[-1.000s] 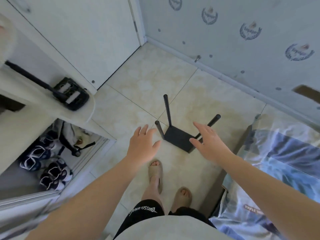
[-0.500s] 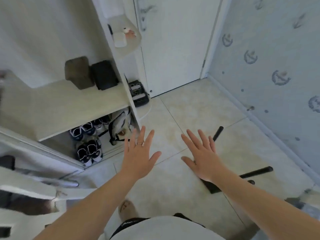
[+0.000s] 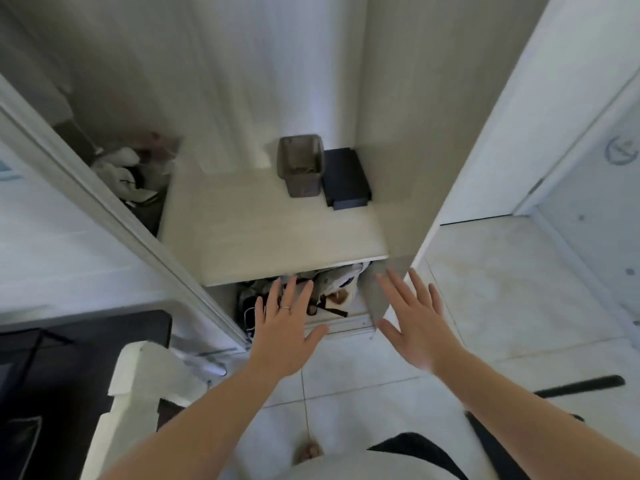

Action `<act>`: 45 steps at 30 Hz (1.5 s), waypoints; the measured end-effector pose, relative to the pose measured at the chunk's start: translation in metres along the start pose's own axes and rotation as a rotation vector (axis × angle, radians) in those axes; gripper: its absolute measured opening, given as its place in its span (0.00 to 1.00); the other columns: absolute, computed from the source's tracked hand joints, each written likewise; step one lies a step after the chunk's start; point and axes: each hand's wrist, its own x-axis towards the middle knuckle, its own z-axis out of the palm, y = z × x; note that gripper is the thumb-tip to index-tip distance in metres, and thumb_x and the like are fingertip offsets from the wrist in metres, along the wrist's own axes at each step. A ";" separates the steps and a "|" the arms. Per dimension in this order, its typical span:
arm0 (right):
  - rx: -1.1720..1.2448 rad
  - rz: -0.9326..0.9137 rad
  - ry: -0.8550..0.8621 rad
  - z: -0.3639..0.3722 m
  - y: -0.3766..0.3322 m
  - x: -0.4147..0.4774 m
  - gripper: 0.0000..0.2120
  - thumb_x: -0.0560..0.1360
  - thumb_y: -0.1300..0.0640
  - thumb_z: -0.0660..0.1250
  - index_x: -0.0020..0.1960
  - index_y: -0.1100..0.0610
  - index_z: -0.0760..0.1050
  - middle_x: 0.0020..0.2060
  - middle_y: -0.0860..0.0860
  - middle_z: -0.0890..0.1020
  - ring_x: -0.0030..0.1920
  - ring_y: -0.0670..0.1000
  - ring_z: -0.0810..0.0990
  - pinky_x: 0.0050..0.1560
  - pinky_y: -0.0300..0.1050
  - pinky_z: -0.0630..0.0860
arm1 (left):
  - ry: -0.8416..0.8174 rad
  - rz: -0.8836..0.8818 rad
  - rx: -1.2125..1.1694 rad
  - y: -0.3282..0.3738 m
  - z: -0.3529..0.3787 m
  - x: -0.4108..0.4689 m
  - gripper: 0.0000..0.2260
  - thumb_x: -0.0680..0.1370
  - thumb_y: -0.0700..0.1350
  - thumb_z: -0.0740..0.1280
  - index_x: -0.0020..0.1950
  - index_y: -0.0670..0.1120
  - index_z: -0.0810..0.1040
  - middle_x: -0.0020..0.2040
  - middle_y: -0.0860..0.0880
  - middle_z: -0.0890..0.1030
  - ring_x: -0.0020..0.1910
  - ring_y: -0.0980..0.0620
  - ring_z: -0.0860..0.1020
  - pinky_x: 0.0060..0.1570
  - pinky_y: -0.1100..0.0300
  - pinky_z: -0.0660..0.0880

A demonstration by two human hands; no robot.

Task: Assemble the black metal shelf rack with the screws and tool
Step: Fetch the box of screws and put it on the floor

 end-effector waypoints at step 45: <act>0.946 0.490 -0.227 0.005 0.007 0.550 0.32 0.83 0.51 0.64 0.83 0.49 0.54 0.76 0.50 0.68 0.69 0.49 0.69 0.65 0.44 0.69 | 0.067 -0.945 -1.617 -0.117 0.005 0.511 0.11 0.80 0.38 0.66 0.62 0.46 0.74 0.49 0.42 0.81 0.44 0.45 0.82 0.46 0.54 0.79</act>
